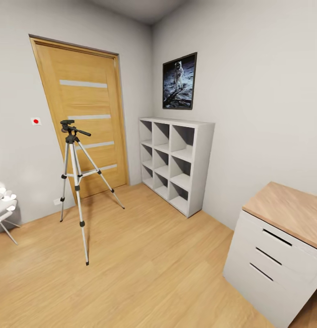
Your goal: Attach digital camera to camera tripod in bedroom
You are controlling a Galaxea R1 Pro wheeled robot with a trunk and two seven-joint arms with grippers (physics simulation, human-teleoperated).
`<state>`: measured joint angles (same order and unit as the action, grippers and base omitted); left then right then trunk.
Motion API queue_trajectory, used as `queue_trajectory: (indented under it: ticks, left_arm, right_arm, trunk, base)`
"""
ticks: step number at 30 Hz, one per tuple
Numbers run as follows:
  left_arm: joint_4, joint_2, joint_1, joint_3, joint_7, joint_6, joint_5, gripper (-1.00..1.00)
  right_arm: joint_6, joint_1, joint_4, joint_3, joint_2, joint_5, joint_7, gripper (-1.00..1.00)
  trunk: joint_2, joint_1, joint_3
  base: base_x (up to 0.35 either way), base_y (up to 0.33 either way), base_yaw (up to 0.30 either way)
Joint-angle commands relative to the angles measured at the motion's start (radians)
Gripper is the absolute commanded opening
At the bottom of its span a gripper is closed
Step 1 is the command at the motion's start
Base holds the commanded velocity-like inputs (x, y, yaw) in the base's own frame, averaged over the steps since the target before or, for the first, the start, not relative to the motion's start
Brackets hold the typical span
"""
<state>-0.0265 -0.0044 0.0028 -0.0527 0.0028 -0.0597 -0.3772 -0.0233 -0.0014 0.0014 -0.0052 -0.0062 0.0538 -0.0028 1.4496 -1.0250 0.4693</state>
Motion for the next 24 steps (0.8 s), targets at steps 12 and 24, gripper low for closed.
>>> queue_trajectory:
  ticks: [12, 24]
  left_arm:
    - [-0.001, 0.0, 0.0, -0.009, 0.0, -0.002, -0.006, 1.0]
    - [-0.352, 0.145, -0.005, -0.009, 0.0, 0.25, -0.005, 1.0]
  right_arm:
    - [-0.014, 0.0, 0.0, 0.004, 0.001, 0.009, 0.0, 1.0]
    - [0.077, -0.034, -0.233, 0.005, -0.001, 0.018, 0.006, 1.0]
  trunk:
    - [0.0, 0.0, 0.001]
    - [0.0, 0.0, 0.001]
  base:
    - [0.0, -0.004, 0.0]
    - [0.0, 0.0, 0.0]
